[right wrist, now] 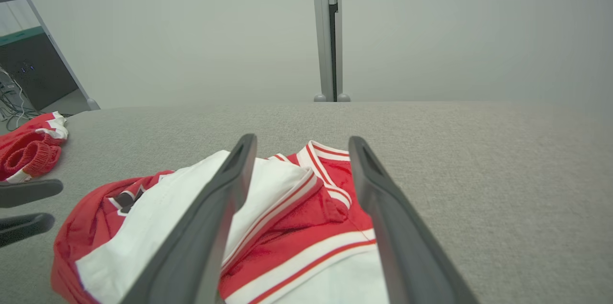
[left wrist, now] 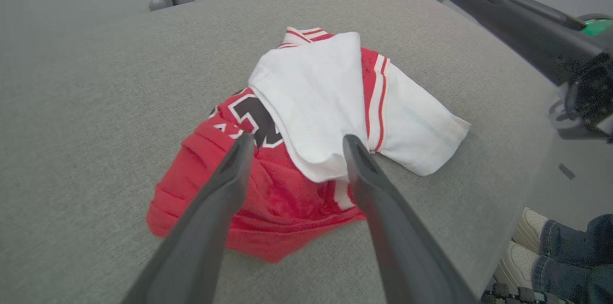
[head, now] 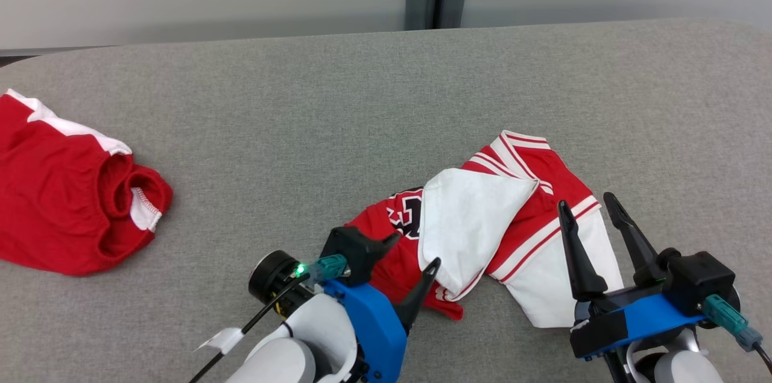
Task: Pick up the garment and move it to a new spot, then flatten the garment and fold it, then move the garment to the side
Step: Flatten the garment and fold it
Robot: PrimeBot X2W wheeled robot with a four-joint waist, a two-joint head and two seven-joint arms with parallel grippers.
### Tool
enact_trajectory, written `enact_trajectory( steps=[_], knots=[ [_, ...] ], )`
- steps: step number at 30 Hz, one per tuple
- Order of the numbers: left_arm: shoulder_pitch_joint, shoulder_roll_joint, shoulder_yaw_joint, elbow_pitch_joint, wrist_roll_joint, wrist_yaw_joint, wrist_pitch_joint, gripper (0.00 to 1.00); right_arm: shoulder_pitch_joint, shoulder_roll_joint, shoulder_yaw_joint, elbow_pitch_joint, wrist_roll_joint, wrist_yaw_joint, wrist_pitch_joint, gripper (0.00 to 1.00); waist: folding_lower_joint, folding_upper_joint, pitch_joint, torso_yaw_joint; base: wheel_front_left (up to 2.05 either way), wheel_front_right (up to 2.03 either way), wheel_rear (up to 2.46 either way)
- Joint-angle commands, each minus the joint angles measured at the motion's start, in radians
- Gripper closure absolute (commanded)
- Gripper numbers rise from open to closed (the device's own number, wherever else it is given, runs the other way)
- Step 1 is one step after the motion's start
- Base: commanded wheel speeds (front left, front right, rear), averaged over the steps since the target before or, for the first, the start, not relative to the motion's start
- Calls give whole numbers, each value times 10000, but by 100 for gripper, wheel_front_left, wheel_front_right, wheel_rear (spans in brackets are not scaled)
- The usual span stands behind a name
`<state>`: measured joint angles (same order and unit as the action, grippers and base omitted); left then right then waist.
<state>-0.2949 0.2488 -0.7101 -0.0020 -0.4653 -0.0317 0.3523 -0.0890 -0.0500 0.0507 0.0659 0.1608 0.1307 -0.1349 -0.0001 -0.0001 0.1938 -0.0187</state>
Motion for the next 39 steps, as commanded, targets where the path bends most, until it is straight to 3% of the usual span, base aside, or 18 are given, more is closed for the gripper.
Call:
enact_trajectory(
  steps=[1, 11, 26, 30, 33, 39],
  knots=[
    [-383, -230, -62, 233, -198, -104, 265, 0, 76, -12, 0, 40, 41, 1, -53, 0, 1, 1, -25, -106, 0, 0, 0],
    [-1282, -863, 19, 1584, -487, 260, 1246, 0, 65, -10, 194, 204, 291, 1, -183, 0, 1, 1, 4, -740, 0, 0, 0],
    [-2010, -907, 248, 2808, -479, 1003, 2065, 0, -113, -10, 396, 193, -47, 1, -483, 0, 1, 1, 479, -1302, 0, 0, 0],
    [-2107, -873, 210, 2753, -468, 880, 1914, 0, -139, -10, 379, 179, -89, 1, -542, 0, 1, 1, 611, -1346, 0, 0, 0],
    [-2256, -873, 113, 2652, -436, 607, 1598, 100, -177, -10, 375, 208, -10, 1, -598, 0, 1, 1, 681, -1384, 0, 0, 0],
    [-2424, -906, 69, 2661, -436, 301, 1104, 100, -243, -10, 372, 301, 95, 1, -643, 0, 1, 1, 724, -1461, 0, 0, 0]
  ],
)
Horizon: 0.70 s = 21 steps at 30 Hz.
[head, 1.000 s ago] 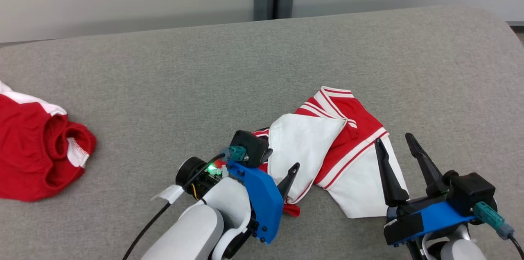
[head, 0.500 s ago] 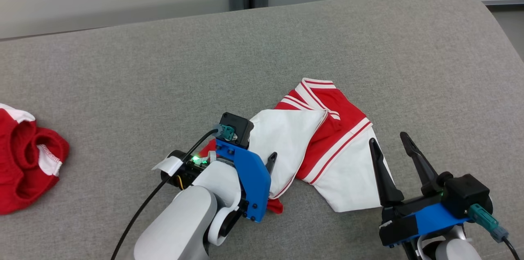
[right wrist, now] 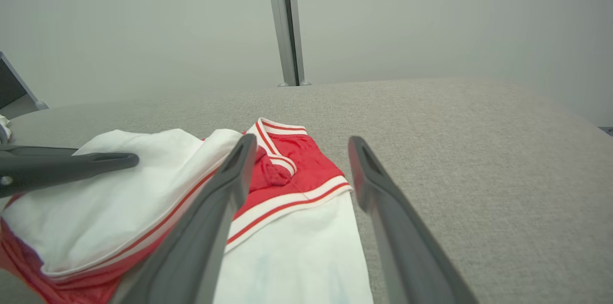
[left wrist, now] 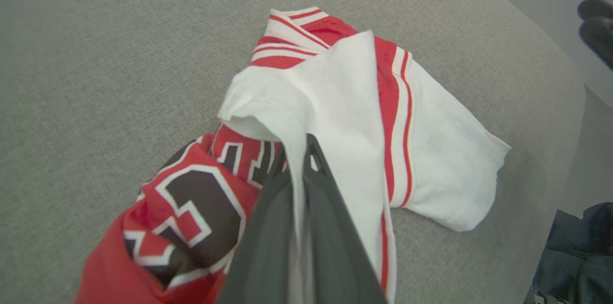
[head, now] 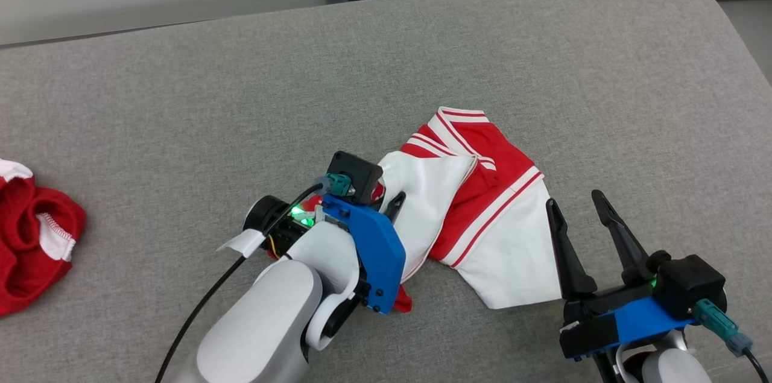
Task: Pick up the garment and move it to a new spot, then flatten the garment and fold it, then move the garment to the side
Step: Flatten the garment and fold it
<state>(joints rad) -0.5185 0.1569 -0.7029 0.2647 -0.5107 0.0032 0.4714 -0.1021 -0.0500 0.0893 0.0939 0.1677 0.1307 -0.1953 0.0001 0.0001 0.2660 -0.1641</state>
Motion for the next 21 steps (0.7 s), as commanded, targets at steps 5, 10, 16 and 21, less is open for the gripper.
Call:
enact_trajectory(
  steps=[5, 10, 16, 21],
  knots=[
    [-915, 159, 267, -145, 421, -136, -1080, 100, -180, -10, -90, 35, 132, 1, -116, 0, -1, -1, 114, -57, 0, 0, 0],
    [-2376, 278, 613, 357, 919, -337, -2104, 100, -289, -10, -34, 18, 234, 1, -176, 0, -1, -1, 420, -191, 0, 0, 0],
    [-4401, 691, 987, 1652, 1490, -574, -2978, 100, -573, -11, 300, 92, 408, 1, -280, 0, -1, -1, 1114, -748, 0, 0, 0],
    [-5842, 1018, 1211, 2411, 1957, -583, -3689, 100, -713, -8, 408, 238, 549, 1, -421, 0, -1, -1, 1748, -1250, 0, 0, 0]
  ],
)
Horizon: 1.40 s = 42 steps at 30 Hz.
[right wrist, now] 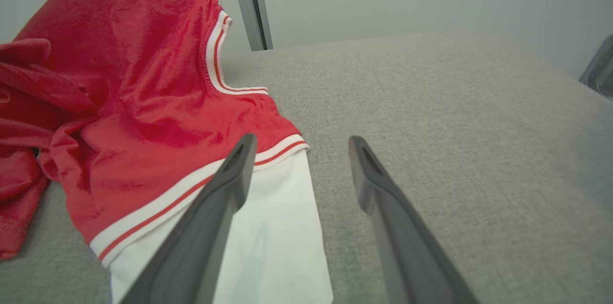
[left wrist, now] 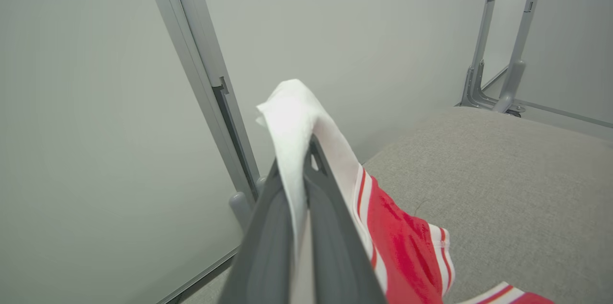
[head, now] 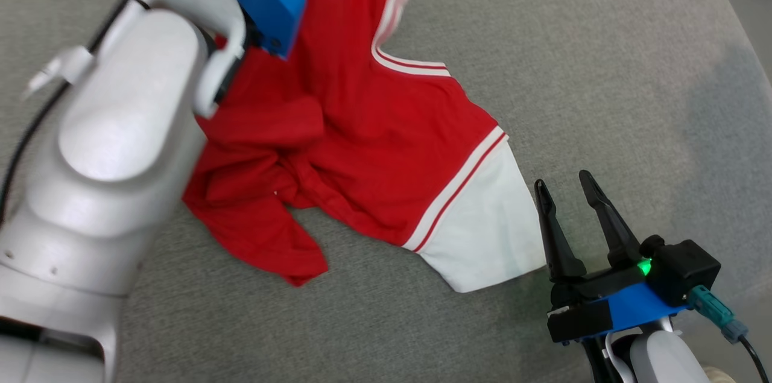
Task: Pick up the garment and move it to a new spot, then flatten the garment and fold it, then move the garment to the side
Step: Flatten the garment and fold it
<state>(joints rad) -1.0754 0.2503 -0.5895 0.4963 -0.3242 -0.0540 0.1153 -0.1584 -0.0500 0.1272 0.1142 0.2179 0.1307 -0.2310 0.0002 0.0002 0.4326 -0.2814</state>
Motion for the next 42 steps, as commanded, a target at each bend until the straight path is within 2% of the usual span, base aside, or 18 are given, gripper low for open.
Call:
enact_trajectory(
  steps=[1, 7, 10, 11, 12, 18, 24, 28, 36, 42],
  knots=[
    [-509, 140, 118, 245, 142, 4, -241, 100, -185, -10, 54, 72, 87, 1, -95, 0, -2, -2, 175, -172, 0, 0, 0],
    [-1440, 210, 233, 1022, 409, 125, -1090, 100, -294, -10, 248, 241, 301, 1, -266, 0, -2, -2, 639, -581, 0, 0, 0],
    [-1409, 21, 74, 1656, 353, 15, -1184, 100, -398, -8, 324, 344, 348, 1, -284, 0, -2, -2, 764, -600, 0, 0, 0],
    [-1300, -104, 65, 1884, 254, -22, -1187, 31, -416, -8, 329, 378, 344, 1, -296, 0, -2, -2, 787, -573, 0, 0, 0],
    [-1206, -218, 41, 2090, 182, -67, -1236, 0, -434, -10, 333, 407, 350, 1, -310, 0, -2, -2, 804, -531, 0, 0, 0],
    [-564, -742, 24, 3190, -210, -46, -1529, 0, -542, -11, 307, 502, 219, 1, -341, 0, -2, -2, 583, -73, 0, 0, 0],
    [-19, -1153, -53, 3731, -493, -51, -1722, 0, -413, -8, 221, 629, 22, 1, -326, 0, -2, -2, -68, 540, 0, 0, 0],
    [320, -1349, -214, 3954, -656, -173, -1330, 0, -320, -11, 238, 675, 5, 1, -217, 0, -2, -2, -483, 776, 0, 0, 0],
    [801, -1750, -416, 4242, -1429, -393, 750, 0, -134, -11, 256, 502, 115, 1, -30, 0, -2, -2, -846, 820, 0, 0, 0],
    [316, -1637, -463, 4419, -1485, 170, 2113, 0, -198, -13, 428, 415, 346, 1, -67, 0, -2, -2, -404, 324, 0, 0, 0]
  ],
)
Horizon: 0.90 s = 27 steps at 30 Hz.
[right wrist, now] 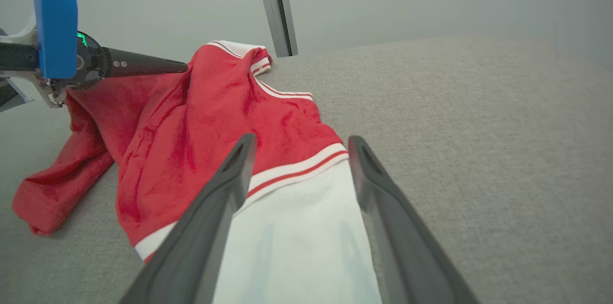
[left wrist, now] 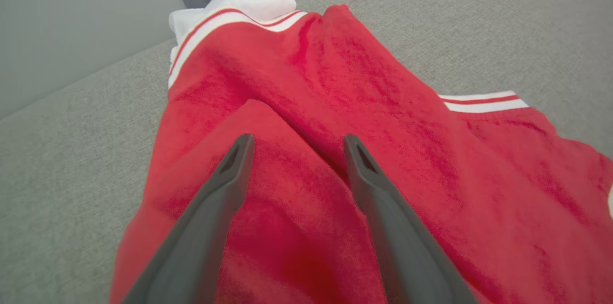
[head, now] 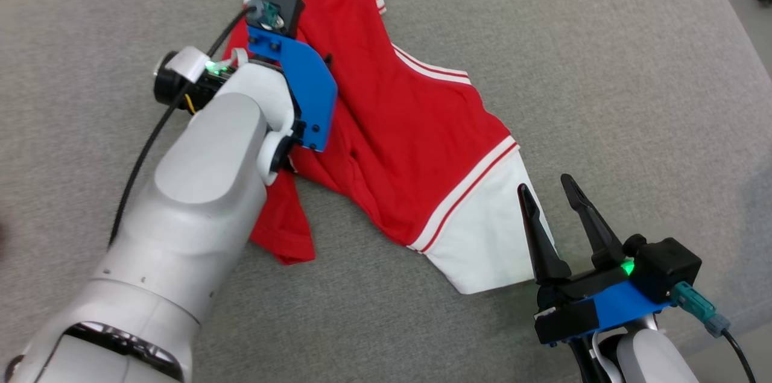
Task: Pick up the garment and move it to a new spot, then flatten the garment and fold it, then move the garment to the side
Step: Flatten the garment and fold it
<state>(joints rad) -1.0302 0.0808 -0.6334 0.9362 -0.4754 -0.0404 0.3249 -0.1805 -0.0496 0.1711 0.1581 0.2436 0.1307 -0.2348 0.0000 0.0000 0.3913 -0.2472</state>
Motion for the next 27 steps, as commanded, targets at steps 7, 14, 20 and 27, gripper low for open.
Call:
enact_trajectory(
  steps=[7, 14, 20, 27],
  knots=[
    [-703, 747, -468, 232, 644, 781, 1401, 0, -37, -14, -29, 60, 266, 1, -165, 0, 0, 0, 479, -512, 0, 0, 0],
    [-609, 1178, -597, -225, 696, 957, 2074, 0, -96, -12, -8, 206, 412, 1, -265, 0, 0, 0, 578, -582, 0, 0, 0],
    [-301, 1285, -557, -772, 450, 804, 2129, 100, -234, -14, 71, 283, 475, 1, -313, 0, 0, 0, 574, -553, 0, 0, 0],
    [252, 1103, 0, -1906, -113, 893, 647, 100, -195, -12, -227, 282, 230, 1, -319, 0, 0, 0, 384, -147, 0, 0, 0]
  ],
)
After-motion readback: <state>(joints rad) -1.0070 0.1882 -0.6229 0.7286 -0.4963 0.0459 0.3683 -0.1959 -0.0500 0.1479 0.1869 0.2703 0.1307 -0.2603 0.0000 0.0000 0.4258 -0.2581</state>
